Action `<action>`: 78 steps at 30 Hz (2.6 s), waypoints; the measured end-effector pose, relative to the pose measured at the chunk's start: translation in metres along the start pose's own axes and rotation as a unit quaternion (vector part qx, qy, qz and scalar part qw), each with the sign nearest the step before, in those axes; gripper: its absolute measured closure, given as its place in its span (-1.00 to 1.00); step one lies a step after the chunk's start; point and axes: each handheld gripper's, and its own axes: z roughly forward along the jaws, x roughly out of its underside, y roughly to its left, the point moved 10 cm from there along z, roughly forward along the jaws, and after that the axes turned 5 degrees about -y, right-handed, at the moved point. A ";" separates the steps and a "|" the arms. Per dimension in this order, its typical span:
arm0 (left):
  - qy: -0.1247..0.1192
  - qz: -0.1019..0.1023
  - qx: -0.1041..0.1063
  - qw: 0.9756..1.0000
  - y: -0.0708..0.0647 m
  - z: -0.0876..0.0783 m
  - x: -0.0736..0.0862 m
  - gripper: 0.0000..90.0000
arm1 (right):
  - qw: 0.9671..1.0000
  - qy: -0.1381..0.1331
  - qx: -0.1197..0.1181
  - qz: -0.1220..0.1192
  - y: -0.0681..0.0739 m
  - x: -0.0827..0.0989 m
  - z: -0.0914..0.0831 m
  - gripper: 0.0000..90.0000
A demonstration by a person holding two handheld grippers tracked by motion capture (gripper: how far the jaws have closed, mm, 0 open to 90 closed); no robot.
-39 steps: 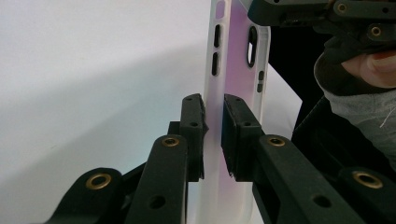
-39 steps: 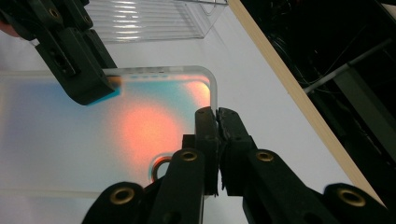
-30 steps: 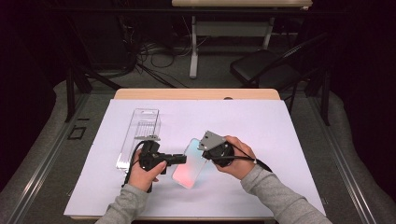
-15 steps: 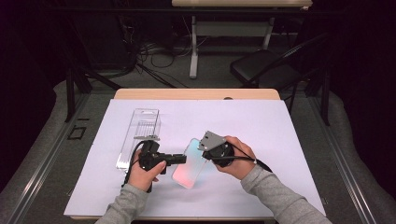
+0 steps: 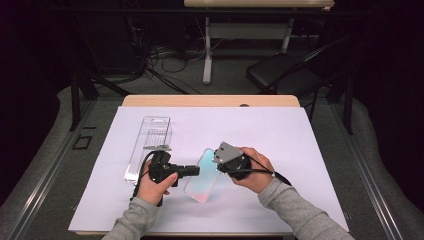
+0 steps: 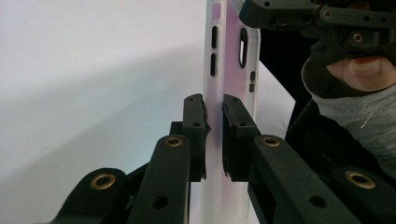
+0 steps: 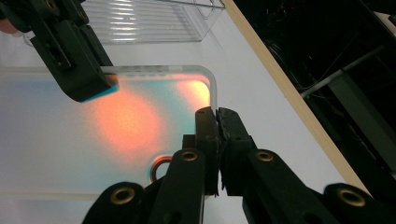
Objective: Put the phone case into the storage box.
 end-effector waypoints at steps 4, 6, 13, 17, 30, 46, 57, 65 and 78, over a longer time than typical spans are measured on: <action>0.002 -0.002 -0.001 1.000 0.000 0.000 0.001 0.82 | 1.000 -0.001 -0.003 0.005 0.000 0.002 0.001 0.95; 0.003 -0.002 -0.002 1.000 0.000 0.001 0.001 0.82 | 1.000 -0.005 -0.004 0.005 0.000 0.003 0.002 0.95; 0.004 -0.002 -0.004 1.000 0.000 0.000 0.001 0.83 | 1.000 -0.008 -0.006 0.009 0.001 0.004 0.003 0.95; 0.004 -0.001 -0.004 1.000 0.000 0.000 0.001 0.83 | 1.000 -0.008 -0.006 0.012 0.001 0.004 0.002 0.95; 0.004 -0.001 -0.001 1.000 0.001 -0.001 0.001 0.83 | 1.000 -0.010 -0.011 0.017 0.001 0.003 0.002 0.95; 0.002 -0.008 0.004 1.000 0.000 -0.002 0.000 0.84 | 1.000 -0.013 -0.013 0.023 0.001 0.002 0.002 0.95; 0.002 -0.008 0.006 1.000 0.000 -0.002 0.000 0.84 | 0.999 -0.013 -0.015 0.025 0.001 0.002 0.002 0.94; 0.000 -0.012 0.008 1.000 0.000 -0.003 0.000 0.84 | 0.999 -0.014 -0.015 0.028 0.001 0.002 0.003 0.94; -0.001 -0.013 0.008 1.000 0.000 -0.003 0.001 0.84 | 0.999 -0.014 -0.018 0.031 0.001 0.002 0.003 0.93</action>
